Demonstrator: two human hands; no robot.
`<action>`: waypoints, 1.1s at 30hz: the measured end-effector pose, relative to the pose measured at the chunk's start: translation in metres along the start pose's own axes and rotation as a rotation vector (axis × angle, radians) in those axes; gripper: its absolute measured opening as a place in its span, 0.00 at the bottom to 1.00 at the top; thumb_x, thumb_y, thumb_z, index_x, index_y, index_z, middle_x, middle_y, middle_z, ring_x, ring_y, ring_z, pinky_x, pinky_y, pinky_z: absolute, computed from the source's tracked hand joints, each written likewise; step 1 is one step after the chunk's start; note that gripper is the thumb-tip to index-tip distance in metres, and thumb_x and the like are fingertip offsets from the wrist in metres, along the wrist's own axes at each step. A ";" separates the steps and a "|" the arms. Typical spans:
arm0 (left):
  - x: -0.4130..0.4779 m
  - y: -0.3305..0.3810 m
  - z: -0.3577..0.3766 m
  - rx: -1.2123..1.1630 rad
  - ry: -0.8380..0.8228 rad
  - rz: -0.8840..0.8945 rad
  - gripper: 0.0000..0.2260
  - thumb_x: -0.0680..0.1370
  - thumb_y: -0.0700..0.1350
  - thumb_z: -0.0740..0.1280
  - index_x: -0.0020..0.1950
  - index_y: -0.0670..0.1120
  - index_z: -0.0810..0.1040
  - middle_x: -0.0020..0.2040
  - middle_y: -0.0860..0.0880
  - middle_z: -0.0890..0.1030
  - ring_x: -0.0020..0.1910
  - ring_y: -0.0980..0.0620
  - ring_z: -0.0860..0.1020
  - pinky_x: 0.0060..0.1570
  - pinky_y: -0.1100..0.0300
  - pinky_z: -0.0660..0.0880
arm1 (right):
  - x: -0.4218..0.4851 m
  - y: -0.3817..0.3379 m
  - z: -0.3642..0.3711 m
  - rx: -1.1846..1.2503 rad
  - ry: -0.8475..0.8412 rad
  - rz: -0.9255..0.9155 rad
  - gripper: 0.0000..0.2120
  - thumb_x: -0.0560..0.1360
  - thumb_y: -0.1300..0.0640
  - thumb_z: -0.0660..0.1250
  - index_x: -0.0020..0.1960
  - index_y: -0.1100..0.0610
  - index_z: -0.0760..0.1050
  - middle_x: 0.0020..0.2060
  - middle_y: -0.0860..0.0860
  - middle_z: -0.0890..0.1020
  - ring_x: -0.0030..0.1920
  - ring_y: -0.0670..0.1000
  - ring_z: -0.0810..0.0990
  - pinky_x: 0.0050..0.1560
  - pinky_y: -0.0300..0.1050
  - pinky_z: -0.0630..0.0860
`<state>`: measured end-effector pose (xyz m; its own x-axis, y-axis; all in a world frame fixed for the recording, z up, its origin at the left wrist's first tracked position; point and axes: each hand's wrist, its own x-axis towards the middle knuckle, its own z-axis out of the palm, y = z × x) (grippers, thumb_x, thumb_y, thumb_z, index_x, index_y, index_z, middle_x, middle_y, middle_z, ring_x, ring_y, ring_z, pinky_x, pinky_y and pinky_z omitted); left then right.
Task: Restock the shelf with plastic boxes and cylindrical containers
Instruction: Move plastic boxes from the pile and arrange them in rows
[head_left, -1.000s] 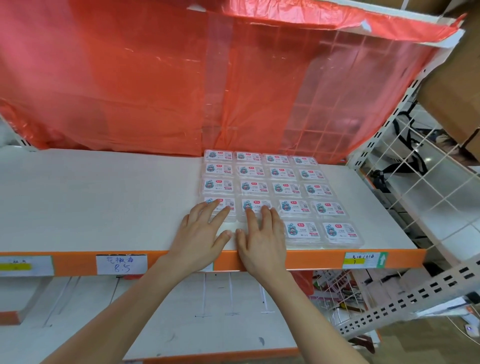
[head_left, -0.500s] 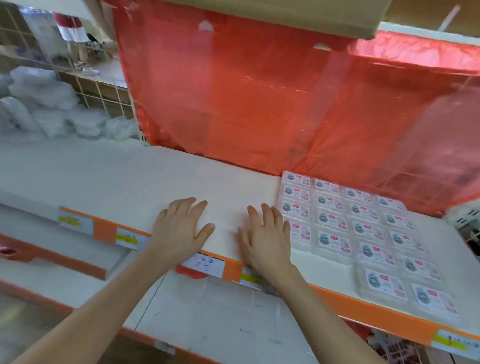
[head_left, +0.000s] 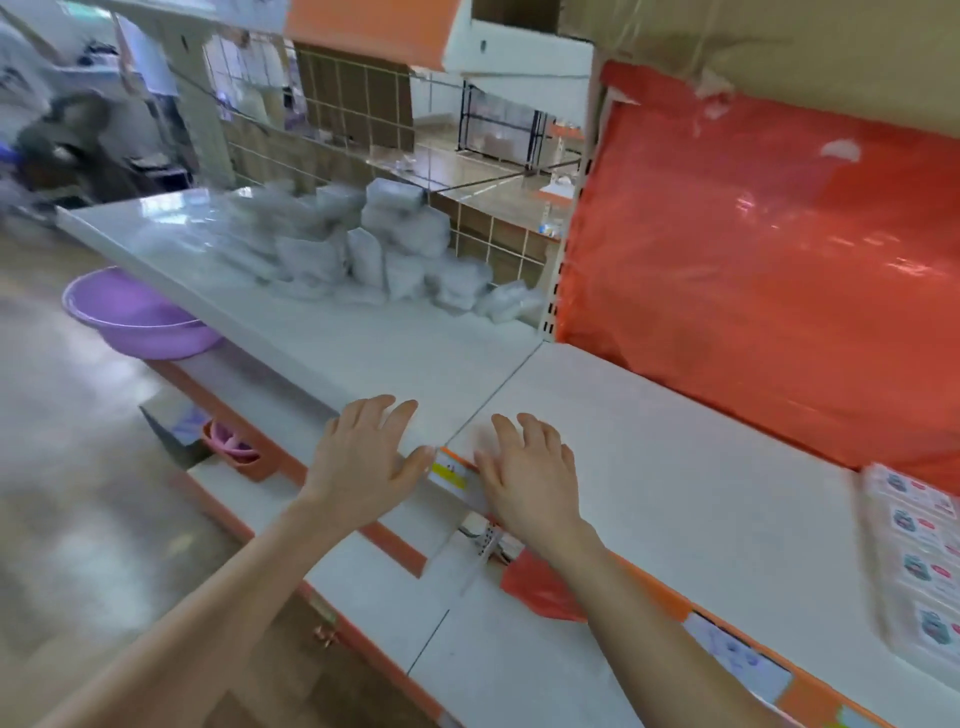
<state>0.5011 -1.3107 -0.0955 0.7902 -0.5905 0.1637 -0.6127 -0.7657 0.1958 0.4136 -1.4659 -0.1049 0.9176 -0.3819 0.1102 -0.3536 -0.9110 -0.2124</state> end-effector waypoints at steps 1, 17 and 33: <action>0.003 -0.018 -0.002 0.006 0.000 -0.005 0.33 0.74 0.65 0.46 0.73 0.49 0.62 0.71 0.47 0.64 0.70 0.48 0.61 0.65 0.54 0.61 | 0.009 -0.016 0.005 0.006 -0.004 -0.011 0.23 0.79 0.46 0.53 0.71 0.53 0.60 0.69 0.54 0.64 0.68 0.56 0.60 0.64 0.52 0.61; 0.046 -0.190 -0.012 -0.043 0.037 -0.142 0.23 0.77 0.57 0.57 0.70 0.49 0.67 0.69 0.47 0.69 0.68 0.44 0.65 0.65 0.48 0.63 | 0.129 -0.168 0.056 0.085 -0.041 -0.189 0.20 0.79 0.48 0.53 0.68 0.55 0.64 0.64 0.54 0.69 0.65 0.57 0.65 0.61 0.50 0.63; 0.196 -0.265 -0.012 -0.048 0.045 -0.087 0.25 0.79 0.58 0.54 0.73 0.50 0.60 0.72 0.48 0.63 0.70 0.47 0.60 0.64 0.53 0.62 | 0.317 -0.209 0.055 0.051 0.098 -0.140 0.24 0.78 0.52 0.56 0.72 0.57 0.58 0.68 0.57 0.65 0.64 0.58 0.65 0.58 0.51 0.66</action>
<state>0.8185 -1.2204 -0.1040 0.8397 -0.5098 0.1871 -0.5427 -0.7996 0.2572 0.7881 -1.3876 -0.0792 0.9343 -0.2677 0.2356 -0.2118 -0.9481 -0.2371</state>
